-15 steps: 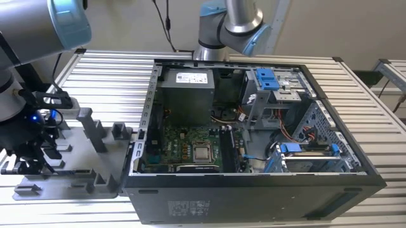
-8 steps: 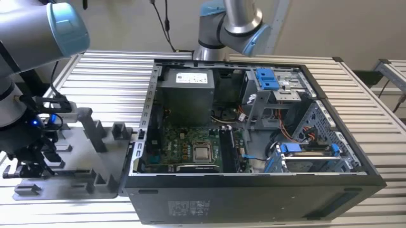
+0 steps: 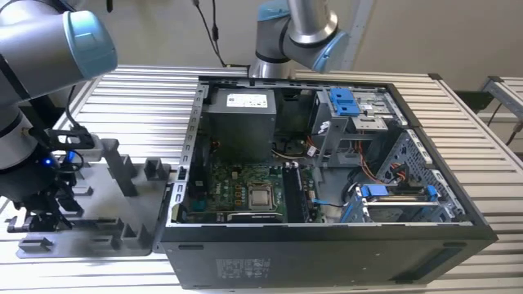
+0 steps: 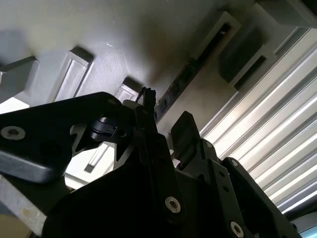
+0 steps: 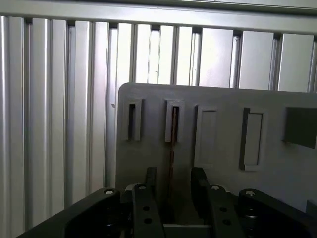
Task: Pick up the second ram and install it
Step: 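Pick up the second ram and move it above second insertion slot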
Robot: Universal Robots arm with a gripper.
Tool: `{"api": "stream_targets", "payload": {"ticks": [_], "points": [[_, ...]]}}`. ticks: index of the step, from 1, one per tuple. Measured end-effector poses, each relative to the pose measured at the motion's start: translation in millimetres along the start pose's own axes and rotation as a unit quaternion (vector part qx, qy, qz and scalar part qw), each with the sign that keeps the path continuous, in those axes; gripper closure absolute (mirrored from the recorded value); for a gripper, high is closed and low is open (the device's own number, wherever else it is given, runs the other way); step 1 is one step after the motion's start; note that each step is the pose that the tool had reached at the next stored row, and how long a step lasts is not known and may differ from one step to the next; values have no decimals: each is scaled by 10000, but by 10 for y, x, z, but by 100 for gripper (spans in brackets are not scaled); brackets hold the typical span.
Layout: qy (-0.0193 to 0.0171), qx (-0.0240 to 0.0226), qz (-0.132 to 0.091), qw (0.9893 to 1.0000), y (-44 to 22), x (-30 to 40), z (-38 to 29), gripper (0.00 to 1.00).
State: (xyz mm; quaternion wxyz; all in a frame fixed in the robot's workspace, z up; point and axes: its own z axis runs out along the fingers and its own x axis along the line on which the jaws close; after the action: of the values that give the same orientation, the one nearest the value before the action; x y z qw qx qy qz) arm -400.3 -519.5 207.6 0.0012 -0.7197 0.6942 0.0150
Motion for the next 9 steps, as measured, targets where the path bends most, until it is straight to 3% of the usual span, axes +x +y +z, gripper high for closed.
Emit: {"api": "stream_targets", "payload": {"ticks": [9], "points": [[1,-1,-49,10000,-1,2,82,58]]}}
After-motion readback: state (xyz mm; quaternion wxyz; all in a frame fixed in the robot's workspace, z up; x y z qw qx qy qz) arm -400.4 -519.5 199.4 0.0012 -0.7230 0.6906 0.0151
